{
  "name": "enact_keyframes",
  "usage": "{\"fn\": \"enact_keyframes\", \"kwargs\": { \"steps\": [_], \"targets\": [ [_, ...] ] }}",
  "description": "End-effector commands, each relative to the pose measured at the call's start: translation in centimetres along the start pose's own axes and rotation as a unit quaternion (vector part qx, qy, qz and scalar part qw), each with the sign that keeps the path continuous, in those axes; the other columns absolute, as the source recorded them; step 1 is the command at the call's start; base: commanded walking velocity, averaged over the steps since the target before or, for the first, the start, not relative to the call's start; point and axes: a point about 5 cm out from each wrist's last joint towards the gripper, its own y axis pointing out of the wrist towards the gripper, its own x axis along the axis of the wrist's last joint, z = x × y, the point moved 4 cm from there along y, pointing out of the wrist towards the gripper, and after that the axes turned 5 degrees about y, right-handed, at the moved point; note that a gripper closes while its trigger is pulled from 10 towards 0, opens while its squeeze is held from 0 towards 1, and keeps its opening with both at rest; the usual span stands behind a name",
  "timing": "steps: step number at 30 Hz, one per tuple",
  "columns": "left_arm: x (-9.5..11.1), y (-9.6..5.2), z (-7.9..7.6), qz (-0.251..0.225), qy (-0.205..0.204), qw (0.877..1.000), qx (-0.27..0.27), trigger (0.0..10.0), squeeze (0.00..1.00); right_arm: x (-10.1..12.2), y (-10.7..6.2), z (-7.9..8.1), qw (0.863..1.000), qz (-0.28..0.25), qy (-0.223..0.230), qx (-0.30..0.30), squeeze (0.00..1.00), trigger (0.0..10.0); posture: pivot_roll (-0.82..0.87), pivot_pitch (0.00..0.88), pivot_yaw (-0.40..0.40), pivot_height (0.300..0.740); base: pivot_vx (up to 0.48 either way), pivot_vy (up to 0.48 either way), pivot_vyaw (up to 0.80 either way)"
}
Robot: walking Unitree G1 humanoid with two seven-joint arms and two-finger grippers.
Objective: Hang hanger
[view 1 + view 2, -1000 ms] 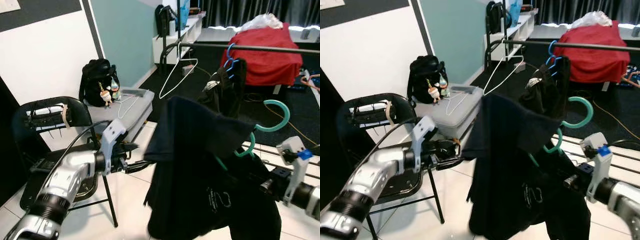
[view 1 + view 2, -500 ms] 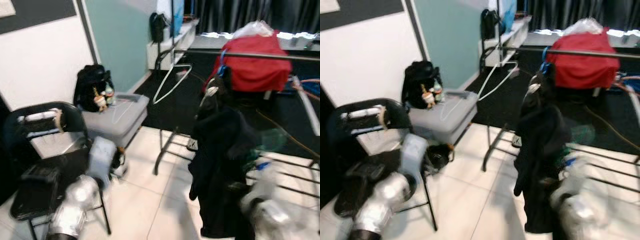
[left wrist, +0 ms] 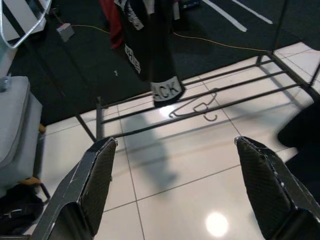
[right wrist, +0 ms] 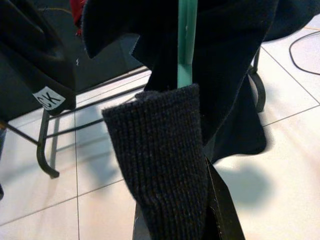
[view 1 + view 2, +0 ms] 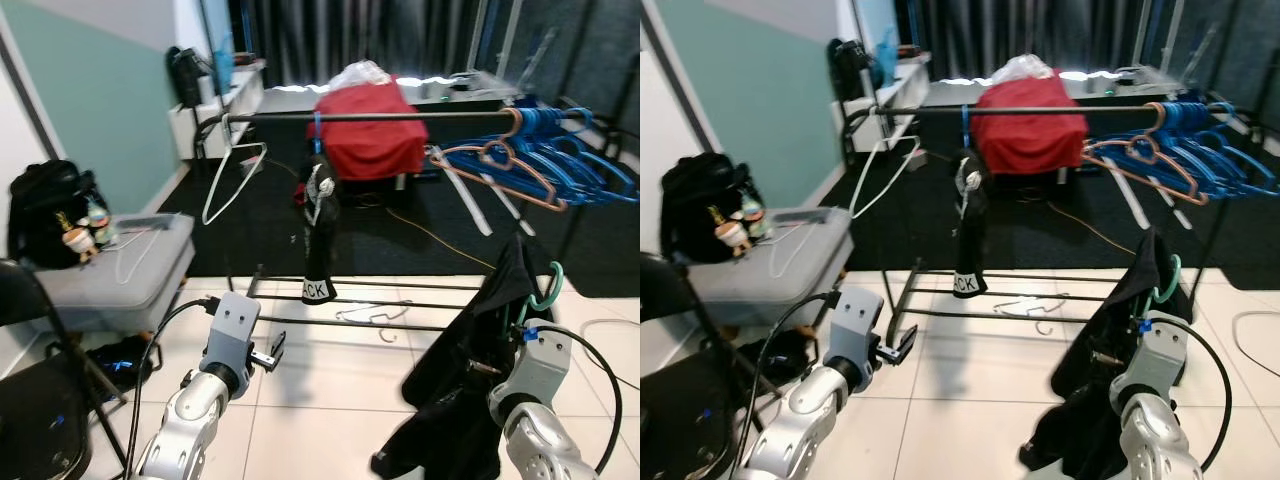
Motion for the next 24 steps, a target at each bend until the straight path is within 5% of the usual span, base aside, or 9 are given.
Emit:
{"fn": "enact_keyframes", "kwargs": {
  "steps": [1, 15, 24],
  "targets": [
    [-0.1, 0.1, 0.3, 0.003, 0.005, 1.000, 0.014, 10.0, 0.00, 1.0, 0.3, 1.1, 1.000, -0.024, 0.000, 0.015, 0.00, 10.0, -0.24, 0.000, 0.031, 0.740, 0.480, 0.000, 0.00],
    [-0.4, -0.3, 1.0, 0.020, 0.007, 0.998, 0.062, 10.0, 0.00, 0.9, 0.9, 1.7, 0.999, -0.023, 0.014, 0.044, 0.00, 10.0, -0.23, 0.000, 0.033, 0.740, 0.480, 0.000, 0.00],
    [-0.2, -0.4, 0.4, 0.010, 0.013, 0.999, 0.042, 10.0, 0.00, 4.3, 1.6, 1.5, 0.996, -0.062, 0.040, 0.060, 0.00, 10.0, -0.22, 0.000, 0.033, 0.740, 0.480, 0.000, 0.00]
  ]
}}
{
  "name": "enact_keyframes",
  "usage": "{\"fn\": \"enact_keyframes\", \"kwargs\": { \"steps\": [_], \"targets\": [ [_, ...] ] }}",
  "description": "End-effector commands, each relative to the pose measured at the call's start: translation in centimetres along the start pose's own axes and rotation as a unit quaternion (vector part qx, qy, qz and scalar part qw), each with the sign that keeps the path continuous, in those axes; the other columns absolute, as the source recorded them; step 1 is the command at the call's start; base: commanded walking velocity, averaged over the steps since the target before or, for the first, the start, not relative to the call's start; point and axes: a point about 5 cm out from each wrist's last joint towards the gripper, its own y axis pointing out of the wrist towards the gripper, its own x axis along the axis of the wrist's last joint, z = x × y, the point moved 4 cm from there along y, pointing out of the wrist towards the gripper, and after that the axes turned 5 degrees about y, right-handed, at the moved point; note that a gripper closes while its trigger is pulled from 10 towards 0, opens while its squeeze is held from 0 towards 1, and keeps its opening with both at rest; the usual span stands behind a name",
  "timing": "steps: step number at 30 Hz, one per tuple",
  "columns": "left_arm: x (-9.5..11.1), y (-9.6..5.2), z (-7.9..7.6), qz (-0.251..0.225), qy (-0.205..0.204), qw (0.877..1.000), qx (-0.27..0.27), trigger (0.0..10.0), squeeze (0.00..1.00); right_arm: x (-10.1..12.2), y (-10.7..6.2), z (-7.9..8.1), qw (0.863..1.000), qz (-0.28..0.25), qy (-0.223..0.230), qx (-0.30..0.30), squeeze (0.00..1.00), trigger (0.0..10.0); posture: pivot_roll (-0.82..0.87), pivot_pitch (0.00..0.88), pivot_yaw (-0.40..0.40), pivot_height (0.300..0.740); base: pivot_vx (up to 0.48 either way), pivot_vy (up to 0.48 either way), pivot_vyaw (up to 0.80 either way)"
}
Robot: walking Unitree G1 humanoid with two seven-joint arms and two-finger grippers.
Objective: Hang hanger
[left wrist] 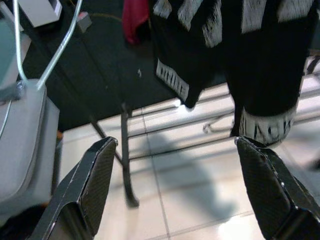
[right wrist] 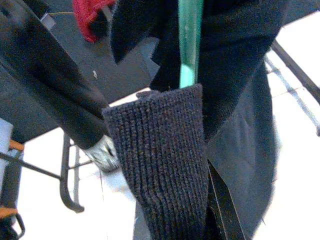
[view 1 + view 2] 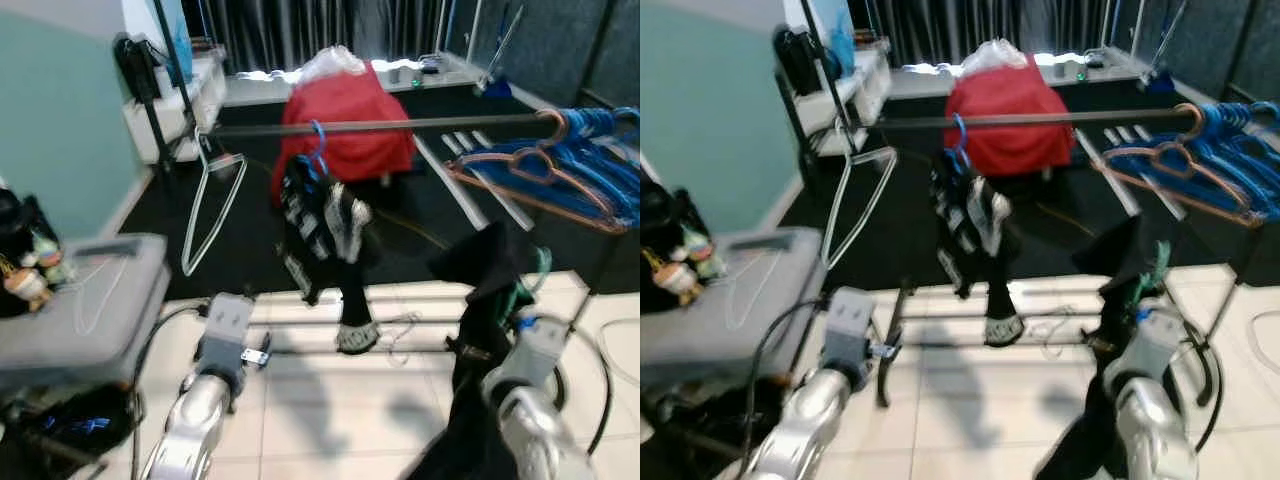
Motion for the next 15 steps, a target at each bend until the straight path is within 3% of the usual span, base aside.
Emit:
{"fn": "enact_keyframes", "kwargs": {
  "steps": [1, 4, 7, 10, 11, 12, 14, 15],
  "targets": [
    [-0.6, -0.5, 0.2, 0.008, 0.009, 1.000, -0.005, 10.0, 0.00, 4.0, 0.3, 0.7, 0.998, -0.065, 0.013, 0.019, 0.00, 10.0, -0.22, 0.000, 0.033, 0.740, 0.480, 0.000, 0.00],
    [-0.6, -0.6, 0.1, 0.006, 0.010, 1.000, -0.010, 10.0, 0.00, 5.0, 0.3, 0.3, 0.997, -0.077, 0.016, 0.014, 0.00, 10.0, -0.22, 0.000, 0.033, 0.740, 0.480, 0.000, 0.00],
    [-0.6, -0.8, -0.3, 0.011, 0.013, 1.000, -0.015, 10.0, 0.00, 9.2, 0.1, -2.1, 0.992, -0.120, 0.039, -0.005, 0.00, 10.0, -0.22, 0.000, 0.037, 0.740, 0.480, 0.000, 0.00],
    [-0.6, -0.8, -0.3, 0.011, 0.013, 1.000, -0.015, 10.0, 0.00, 9.2, 0.1, -2.1, 0.992, -0.120, 0.039, -0.005, 0.00, 10.0, -0.22, 0.000, 0.037, 0.740, 0.480, 0.000, 0.00],
    [-0.6, -0.8, -0.4, 0.012, 0.013, 1.000, -0.016, 10.0, 0.00, 10.2, 0.0, -2.6, 0.991, -0.128, 0.043, -0.004, 0.00, 10.0, -0.22, 0.000, 0.036, 0.740, 0.480, 0.000, 0.00],
    [-0.6, -0.9, -0.4, 0.013, 0.013, 1.000, -0.015, 10.0, 0.00, 11.7, -0.1, -2.9, 0.989, -0.136, 0.052, 0.002, 0.00, 10.0, -0.22, 0.000, 0.033, 0.740, 0.000, 0.000, 0.00],
    [-0.6, -0.9, -0.4, 0.013, 0.013, 1.000, -0.015, 10.0, 0.00, 11.7, -0.1, -2.9, 0.989, -0.136, 0.052, 0.002, 0.00, 10.0, -0.22, 0.000, 0.033, 0.740, 0.000, 0.000, 0.00],
    [-0.8, -1.0, -0.4, 0.018, 0.008, 1.000, -0.018, 10.0, 0.00, 13.1, -0.2, -3.1, 0.988, -0.143, 0.063, 0.011, 0.00, 10.0, -0.22, 0.000, 0.032, 0.740, 0.000, 0.000, 0.00]
  ]
}}
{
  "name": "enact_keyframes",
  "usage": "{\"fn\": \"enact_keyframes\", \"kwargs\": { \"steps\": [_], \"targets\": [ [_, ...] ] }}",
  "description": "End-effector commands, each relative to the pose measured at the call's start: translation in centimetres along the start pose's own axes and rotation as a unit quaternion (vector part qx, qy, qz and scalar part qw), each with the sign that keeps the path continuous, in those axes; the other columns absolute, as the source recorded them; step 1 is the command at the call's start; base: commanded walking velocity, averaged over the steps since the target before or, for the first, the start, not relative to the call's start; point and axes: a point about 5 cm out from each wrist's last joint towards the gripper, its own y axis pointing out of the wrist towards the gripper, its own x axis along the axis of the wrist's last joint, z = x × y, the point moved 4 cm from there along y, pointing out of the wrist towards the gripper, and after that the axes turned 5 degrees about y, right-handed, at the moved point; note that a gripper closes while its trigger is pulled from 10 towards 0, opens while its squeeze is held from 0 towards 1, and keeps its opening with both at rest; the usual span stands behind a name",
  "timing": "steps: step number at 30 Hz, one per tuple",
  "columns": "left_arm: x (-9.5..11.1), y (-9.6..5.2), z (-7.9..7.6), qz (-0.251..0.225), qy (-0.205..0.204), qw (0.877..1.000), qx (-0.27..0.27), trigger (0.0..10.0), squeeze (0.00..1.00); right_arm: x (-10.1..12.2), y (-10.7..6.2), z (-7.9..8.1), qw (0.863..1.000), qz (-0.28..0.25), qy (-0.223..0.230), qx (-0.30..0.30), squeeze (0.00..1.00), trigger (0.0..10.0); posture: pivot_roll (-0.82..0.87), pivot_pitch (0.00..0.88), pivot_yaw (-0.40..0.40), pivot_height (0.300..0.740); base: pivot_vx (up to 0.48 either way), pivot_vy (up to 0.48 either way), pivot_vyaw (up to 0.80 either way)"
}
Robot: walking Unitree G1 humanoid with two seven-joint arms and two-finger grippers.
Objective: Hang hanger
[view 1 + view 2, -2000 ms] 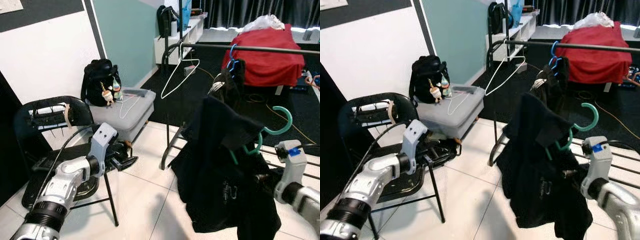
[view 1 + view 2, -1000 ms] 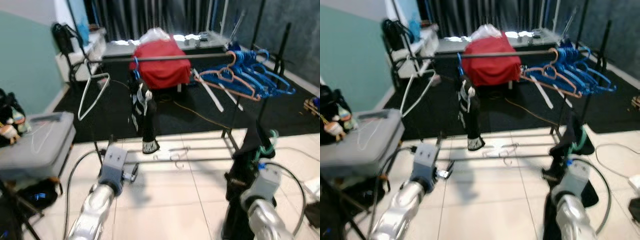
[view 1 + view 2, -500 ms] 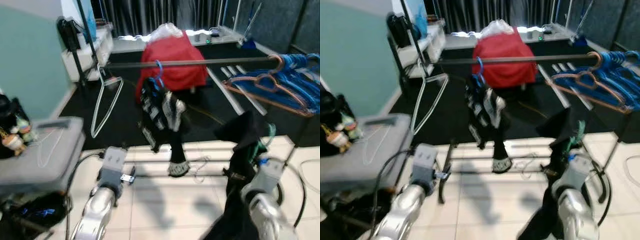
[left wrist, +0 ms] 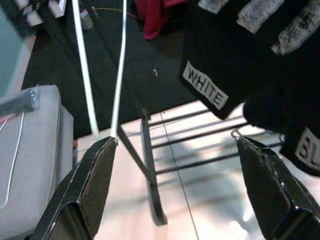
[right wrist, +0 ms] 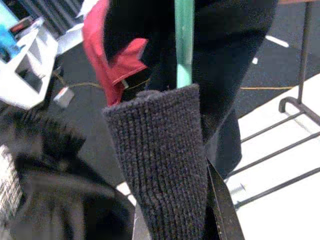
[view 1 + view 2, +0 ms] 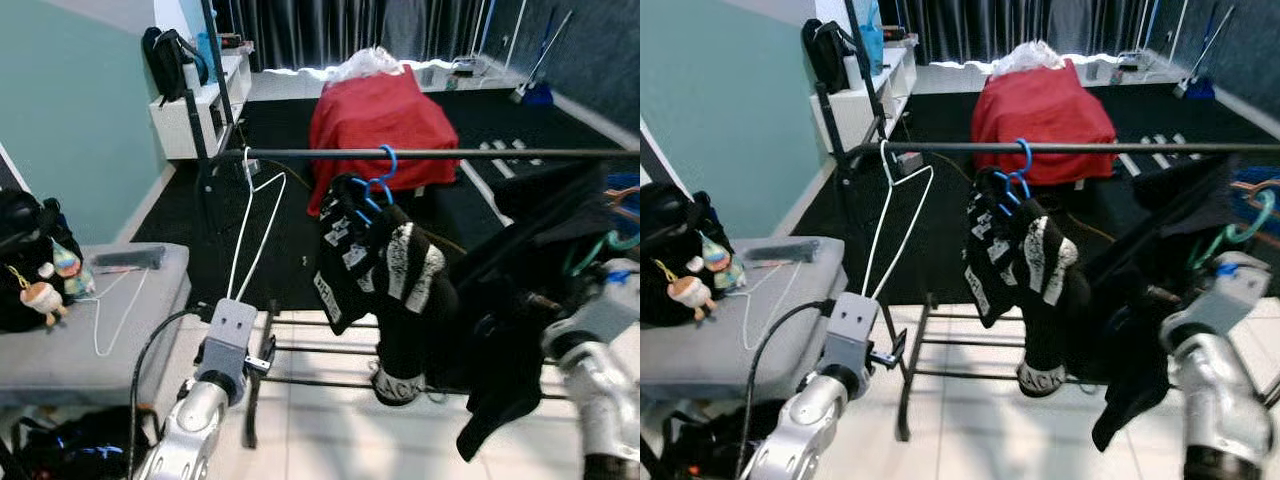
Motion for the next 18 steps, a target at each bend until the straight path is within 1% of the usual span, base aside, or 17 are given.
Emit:
{"fn": "enact_keyframes", "kwargs": {
  "steps": [1, 2, 3, 4, 6, 7, 8, 9, 11, 12, 14, 15, 16, 17, 18],
  "targets": [
    [-0.3, -0.3, 0.3, 0.006, 0.003, 1.000, 0.002, 10.0, 0.00, 2.2, 0.2, 1.1, 0.999, -0.028, 0.009, 0.026, 0.00, 10.0, -0.22, 0.000, 0.032, 0.740, 0.000, 0.000, 0.00],
    [-0.3, -0.3, 0.3, 0.006, 0.003, 1.000, 0.002, 10.0, 0.00, 2.2, 0.2, 1.1, 0.999, -0.028, 0.009, 0.026, 0.00, 10.0, -0.22, 0.000, 0.032, 0.740, 0.000, 0.000, 0.00],
    [-0.4, -0.4, 0.3, 0.011, -0.007, 1.000, 0.000, 10.0, 0.00, 3.4, 0.4, 1.2, 0.999, -0.032, 0.017, 0.033, 0.00, 10.0, -0.22, 0.000, 0.032, 0.740, 0.000, 0.000, 0.00],
    [-0.6, -0.5, 0.2, 0.017, -0.017, 1.000, -0.004, 10.0, 0.00, 4.2, 0.6, 1.6, 0.998, -0.025, 0.012, 0.048, 0.00, 10.0, -0.22, 0.000, 0.030, 0.740, 0.000, -0.461, 0.00],
    [-0.7, -0.5, 0.1, 0.022, -0.024, 0.999, -0.006, 10.0, 0.00, 4.5, 0.7, 1.9, 0.998, -0.018, 0.007, 0.057, 0.00, 10.0, -0.22, 0.000, 0.029, 0.740, 0.000, -0.461, 0.00],
    [-0.8, -0.5, 0.0, 0.026, -0.031, 0.999, -0.006, 10.0, 0.00, 4.3, 0.8, 2.4, 0.998, -0.002, 0.002, 0.069, 0.00, 10.0, -0.22, 0.000, 0.029, 0.740, 0.000, -0.461, 0.00],
    [-0.8, -0.5, 0.0, 0.026, -0.031, 0.999, -0.006, 10.0, 0.00, 4.3, 0.8, 2.4, 0.998, -0.002, 0.002, 0.069, 0.00, 10.0, -0.22, 0.000, 0.029, 0.740, 0.000, -0.461, 0.00],
    [-0.9, -0.5, 0.0, 0.032, -0.035, 0.999, -0.005, 10.0, 0.00, 3.6, 0.8, 3.0, 0.996, 0.025, -0.011, 0.084, 0.00, 10.0, -0.22, 0.000, 0.027, 0.740, 0.000, -0.458, 0.00],
    [-0.9, -0.5, 0.0, 0.032, -0.035, 0.999, -0.005, 10.0, 0.00, 3.6, 0.8, 3.0, 0.996, 0.025, -0.011, 0.084, 0.00, 10.0, -0.22, 0.000, 0.027, 0.740, 0.000, -0.458, 0.00],
    [-1.1, -0.4, 0.0, 0.040, -0.045, 0.998, 0.000, 10.0, 0.00, 2.4, 0.7, 3.6, 0.993, 0.061, -0.023, 0.102, 0.00, 10.0, -0.22, 0.000, 0.024, 0.740, 0.000, -0.461, 0.00],
    [-1.1, -0.4, 0.0, 0.040, -0.045, 0.998, 0.000, 10.0, 0.00, 2.4, 0.7, 3.6, 0.993, 0.061, -0.023, 0.102, 0.00, 10.0, -0.22, 0.000, 0.024, 0.740, 0.000, -0.461, 0.00],
    [-1.3, -0.3, -0.1, 0.051, -0.056, 0.997, 0.001, 10.0, 0.00, 1.2, 0.5, 4.3, 0.987, 0.099, -0.038, 0.124, 0.00, 10.0, -0.22, 0.000, 0.020, 0.740, 0.000, 0.000, 0.00],
    [-1.3, -0.3, -0.1, 0.051, -0.056, 0.997, 0.001, 10.0, 0.00, 1.2, 0.5, 4.3, 0.987, 0.099, -0.038, 0.124, 0.00, 10.0, -0.22, 0.000, 0.020, 0.740, 0.000, 0.000, 0.00],
    [-1.4, -0.3, -0.6, 0.061, -0.074, 0.995, -0.009, 10.0, 0.00, 0.4, 0.1, 5.1, 0.979, 0.133, -0.044, 0.150, 0.00, 10.0, -0.22, 0.000, 0.017, 0.740, 0.000, 0.000, 0.00],
    [-1.4, -0.3, -0.6, 0.061, -0.074, 0.995, -0.009, 10.0, 0.00, 0.4, 0.1, 5.1, 0.979, 0.133, -0.044, 0.150, 0.00, 10.0, -0.22, 0.000, 0.017, 0.740, 0.000, 0.000, 0.00]
  ]
}}
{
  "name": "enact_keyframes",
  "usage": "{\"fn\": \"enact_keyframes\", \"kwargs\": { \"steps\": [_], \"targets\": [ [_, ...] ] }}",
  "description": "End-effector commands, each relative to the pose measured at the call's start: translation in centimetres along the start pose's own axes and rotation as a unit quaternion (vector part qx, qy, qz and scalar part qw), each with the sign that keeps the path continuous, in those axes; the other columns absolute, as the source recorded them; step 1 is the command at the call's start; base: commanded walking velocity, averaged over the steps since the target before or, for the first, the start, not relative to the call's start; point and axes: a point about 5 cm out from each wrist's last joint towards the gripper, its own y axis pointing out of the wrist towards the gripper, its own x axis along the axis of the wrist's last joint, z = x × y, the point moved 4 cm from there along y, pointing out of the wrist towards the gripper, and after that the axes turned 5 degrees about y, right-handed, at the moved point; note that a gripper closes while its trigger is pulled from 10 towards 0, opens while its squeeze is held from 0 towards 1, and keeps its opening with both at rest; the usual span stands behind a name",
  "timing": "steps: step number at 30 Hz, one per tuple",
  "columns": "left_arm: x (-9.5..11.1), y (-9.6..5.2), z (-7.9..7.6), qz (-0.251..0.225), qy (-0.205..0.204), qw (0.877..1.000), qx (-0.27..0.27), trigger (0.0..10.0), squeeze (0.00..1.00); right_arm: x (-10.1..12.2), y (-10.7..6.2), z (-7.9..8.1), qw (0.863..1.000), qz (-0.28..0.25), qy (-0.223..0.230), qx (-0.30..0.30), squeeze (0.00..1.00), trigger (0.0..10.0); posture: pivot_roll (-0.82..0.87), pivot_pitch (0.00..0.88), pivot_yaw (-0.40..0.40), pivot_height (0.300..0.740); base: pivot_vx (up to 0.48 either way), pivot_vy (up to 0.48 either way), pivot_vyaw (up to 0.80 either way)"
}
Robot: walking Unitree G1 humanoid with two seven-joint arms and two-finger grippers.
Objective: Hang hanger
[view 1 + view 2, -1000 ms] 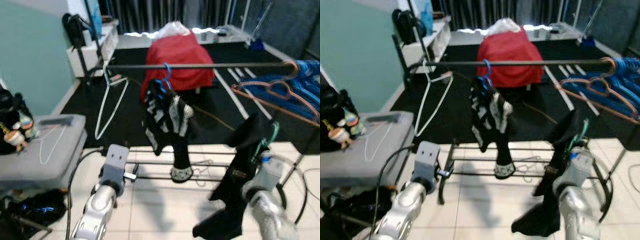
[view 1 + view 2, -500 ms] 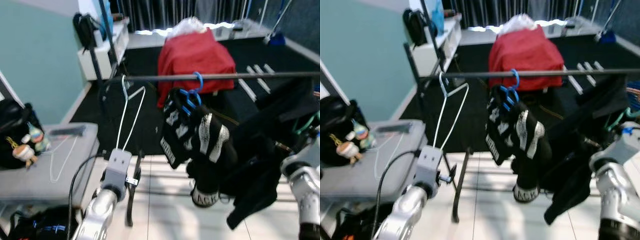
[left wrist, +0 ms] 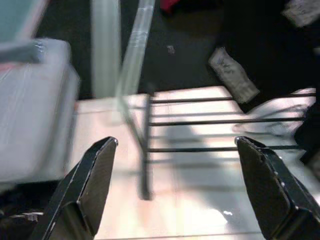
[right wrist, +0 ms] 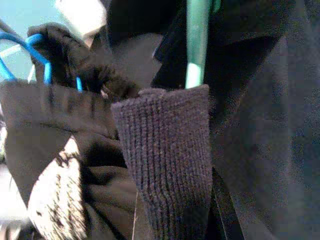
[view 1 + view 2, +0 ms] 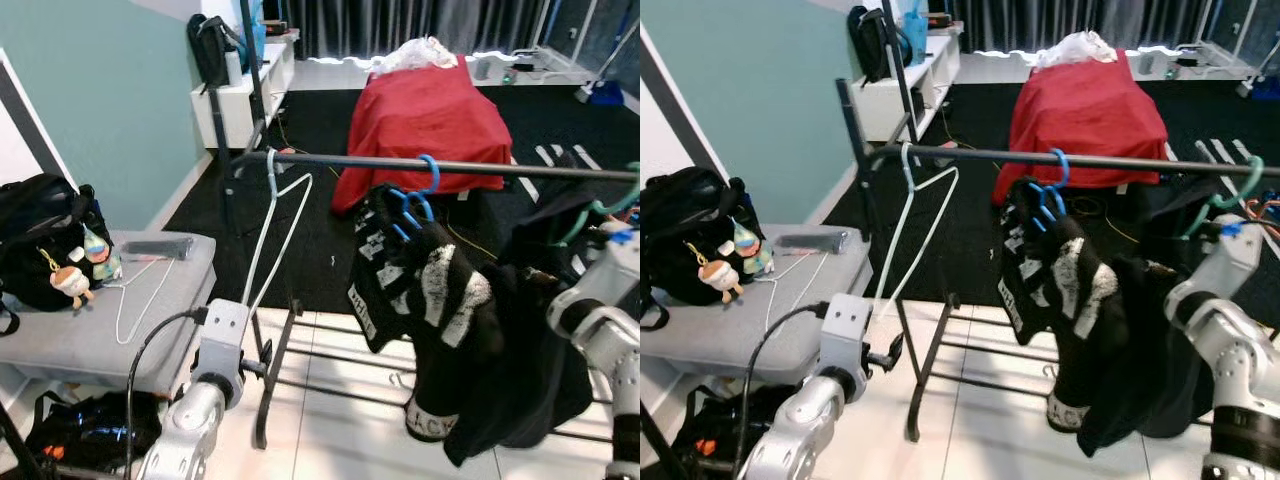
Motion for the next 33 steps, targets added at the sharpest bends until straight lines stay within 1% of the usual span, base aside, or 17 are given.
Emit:
{"fn": "enact_keyframes", "kwargs": {
  "steps": [1, 6, 7, 10, 12, 13, 14, 16, 20, 21, 23, 24, 26, 27, 28, 31, 33],
  "targets": [
    [-0.2, 0.0, -0.3, 0.014, -0.017, 1.000, -0.011, 10.0, 0.00, 0.6, -0.2, 1.9, 0.999, 0.009, -0.016, 0.048, 0.00, 10.0, -0.22, 0.000, 0.016, 0.740, 0.000, 0.000, 0.00],
    [-0.2, 0.0, -1.2, 0.022, -0.035, 0.998, -0.036, 10.0, 0.00, 1.2, -0.5, 1.9, 0.998, 0.022, -0.020, 0.053, 0.00, 10.0, -0.22, 0.000, 0.017, 0.740, 0.000, 0.000, 0.00],
    [-0.3, 0.0, -1.6, 0.026, -0.043, 0.998, -0.047, 10.0, 0.00, 2.3, -0.6, 0.8, 0.999, 0.017, -0.015, 0.029, 0.00, 10.0, -0.22, 0.000, 0.021, 0.740, 0.000, 0.000, 0.00],
    [-0.3, 0.0, -1.6, 0.028, -0.044, 0.997, -0.048, 10.0, 0.00, 2.5, -0.7, 0.4, 1.000, 0.015, -0.015, 0.022, 0.00, 10.0, -0.22, 0.000, 0.021, 0.740, 0.000, 0.000, 0.00],
    [-0.3, 0.1, -1.5, 0.032, -0.045, 0.997, -0.046, 10.0, 0.00, 1.7, -0.2, -0.3, 0.996, 0.045, -0.071, -0.005, 0.00, 10.0, -0.24, 0.000, 0.031, 0.740, 0.000, 0.000, 0.00],
    [-0.3, 0.1, -1.5, 0.032, -0.045, 0.997, -0.046, 10.0, 0.00, 1.7, -0.2, -0.3, 0.996, 0.045, -0.071, -0.005, 0.00, 10.0, -0.24, 0.000, 0.031, 0.740, 0.000, 0.000, 0.00],
    [-0.4, 0.2, -1.4, 0.037, -0.045, 0.997, -0.044, 10.0, 0.00, 0.6, 0.5, -0.7, 0.990, 0.072, -0.118, -0.018, 0.00, 10.0, -0.25, 0.000, 0.036, 0.740, 0.000, 0.000, 0.00],
    [-0.4, 0.3, -1.3, 0.041, -0.050, 0.997, -0.041, 10.0, 0.00, -0.2, 1.2, -1.1, 0.983, 0.090, -0.156, -0.032, 0.00, 10.0, -0.25, 0.000, 0.040, 0.740, 0.000, 0.000, 0.00],
    [-0.5, 0.3, -1.0, 0.046, -0.055, 0.997, -0.038, 10.0, 0.00, -0.5, 1.9, -1.4, 0.977, 0.098, -0.186, -0.043, 0.00, 10.0, -0.24, 0.000, 0.043, 0.740, 0.000, 0.000, 0.00],
    [-0.5, 0.3, -0.7, 0.050, -0.063, 0.996, -0.033, 10.0, 0.00, -0.2, 2.5, -1.7, 0.970, 0.091, -0.220, -0.056, 0.00, 10.0, -0.24, 0.000, 0.046, 0.740, 0.000, 0.000, 0.00],
    [-0.5, 0.3, -0.7, 0.050, -0.063, 0.996, -0.033, 10.0, 0.00, -0.2, 2.5, -1.7, 0.970, 0.091, -0.220, -0.056, 0.00, 10.0, -0.24, 0.000, 0.046, 0.740, 0.000, 0.000, 0.00],
    [-0.5, 0.2, -0.1, 0.051, -0.070, 0.996, -0.027, 10.0, 0.00, 0.8, 3.0, -2.0, 0.962, 0.073, -0.252, -0.070, 0.00, 10.0, -0.22, 0.000, 0.054, 0.740, 0.000, 0.000, 0.00],
    [-0.5, 0.2, -0.1, 0.051, -0.070, 0.996, -0.027, 10.0, 0.00, 0.8, 3.0, -2.0, 0.962, 0.073, -0.252, -0.070, 0.00, 10.0, -0.22, 0.000, 0.054, 0.740, 0.000, 0.000, 0.00],
    [-0.2, 0.1, 0.3, 0.047, -0.075, 0.996, -0.025, 10.0, 0.00, 2.5, 3.3, -2.0, 0.959, 0.043, -0.271, -0.076, 0.00, 10.0, -0.21, 0.000, 0.059, 0.740, 0.000, 0.000, 0.00],
    [-0.2, 0.1, 0.3, 0.047, -0.075, 0.996, -0.025, 10.0, 0.00, 2.5, 3.3, -2.0, 0.959, 0.043, -0.271, -0.076, 0.00, 10.0, -0.21, 0.000, 0.059, 0.740, 0.000, 0.000, 0.00],
    [0.6, -0.4, 0.9, 0.031, -0.075, 0.996, -0.032, 10.0, 0.00, 6.3, 3.2, -1.1, 0.960, -0.021, -0.274, -0.060, 0.00, 10.0, -0.19, 0.000, 0.071, 0.740, 0.000, 0.000, 0.00],
    [0.6, -0.6, 1.0, 0.033, -0.071, 0.996, -0.034, 10.0, 0.00, 6.8, 3.1, -0.9, 0.960, -0.026, -0.274, -0.057, 0.00, 10.0, -0.19, 0.000, 0.076, 0.740, 0.000, 0.000, 0.00]
  ]
}}
